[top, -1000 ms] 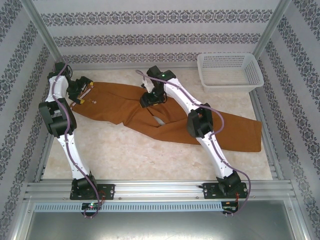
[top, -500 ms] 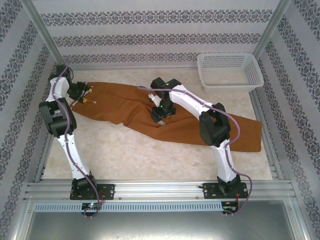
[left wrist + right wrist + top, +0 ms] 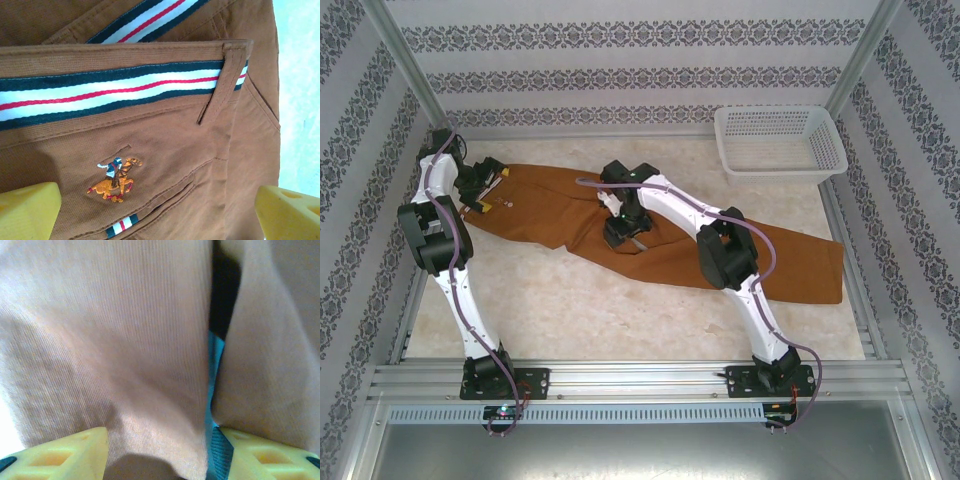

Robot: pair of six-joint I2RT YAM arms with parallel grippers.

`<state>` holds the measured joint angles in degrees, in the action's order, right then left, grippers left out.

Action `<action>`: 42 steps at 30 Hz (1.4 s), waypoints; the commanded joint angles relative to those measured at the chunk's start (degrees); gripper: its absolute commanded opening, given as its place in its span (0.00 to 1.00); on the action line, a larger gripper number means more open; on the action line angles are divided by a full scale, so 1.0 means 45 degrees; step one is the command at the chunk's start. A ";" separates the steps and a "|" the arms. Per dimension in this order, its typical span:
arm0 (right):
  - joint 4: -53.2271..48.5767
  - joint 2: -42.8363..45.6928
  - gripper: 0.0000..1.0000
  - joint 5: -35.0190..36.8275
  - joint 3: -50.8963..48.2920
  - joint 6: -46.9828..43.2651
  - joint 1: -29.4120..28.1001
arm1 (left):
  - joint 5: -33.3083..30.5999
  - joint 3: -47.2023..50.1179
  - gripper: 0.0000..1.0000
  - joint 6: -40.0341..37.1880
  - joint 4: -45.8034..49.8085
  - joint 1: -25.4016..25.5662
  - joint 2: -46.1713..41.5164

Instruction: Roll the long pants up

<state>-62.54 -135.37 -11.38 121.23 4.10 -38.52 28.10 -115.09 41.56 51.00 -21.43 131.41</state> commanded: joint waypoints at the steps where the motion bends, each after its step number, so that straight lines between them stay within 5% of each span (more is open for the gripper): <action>1: -0.0319 -0.0526 0.59 0.0221 0.0406 -0.0005 -0.0091 | 0.0075 0.0092 1.00 -0.0192 -0.0018 0.0018 -0.0512; 10: 0.0264 -0.0889 0.55 -0.0009 -0.0390 0.0051 -0.0005 | 0.0061 0.0048 1.00 -0.0213 0.0014 0.0026 -0.0511; 16: -0.0341 -0.0533 0.00 0.0212 -0.0171 0.0144 0.0013 | 0.0035 -0.0067 1.00 -0.0252 0.0097 0.0021 -0.0508; 25: -0.4320 0.0054 0.00 0.0625 0.4101 -0.0458 0.0098 | 0.0126 -0.0012 0.96 -0.0144 0.0028 0.0016 -0.0492; 29: -0.4989 -0.0222 0.00 0.0774 0.5638 -0.0722 0.0505 | 0.0154 0.0028 0.71 -0.0115 0.0046 0.0016 -0.0495; 31: -0.4886 -0.0514 0.00 0.0989 0.5947 -0.0813 0.0887 | 0.0139 0.0027 0.44 -0.0115 0.0131 0.0019 -0.0529; 34: -0.4555 -0.1098 0.00 0.1033 0.6273 -0.0433 0.1633 | -0.0037 -0.0030 0.17 -0.0173 0.0387 0.0016 -0.0517; 38: -0.3859 -0.1874 0.00 0.1166 0.6266 -0.0250 0.2244 | -0.0223 -0.0134 0.00 -0.0328 0.0700 0.0016 -0.0510; 42: -0.3119 -0.2571 0.00 0.1699 0.6319 -0.0360 0.2680 | -0.0372 -0.0296 0.00 -0.0458 0.0854 -0.0003 -0.0508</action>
<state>-78.35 -144.92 -7.09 148.44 2.17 -27.05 27.75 -115.09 40.66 52.07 -21.43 131.41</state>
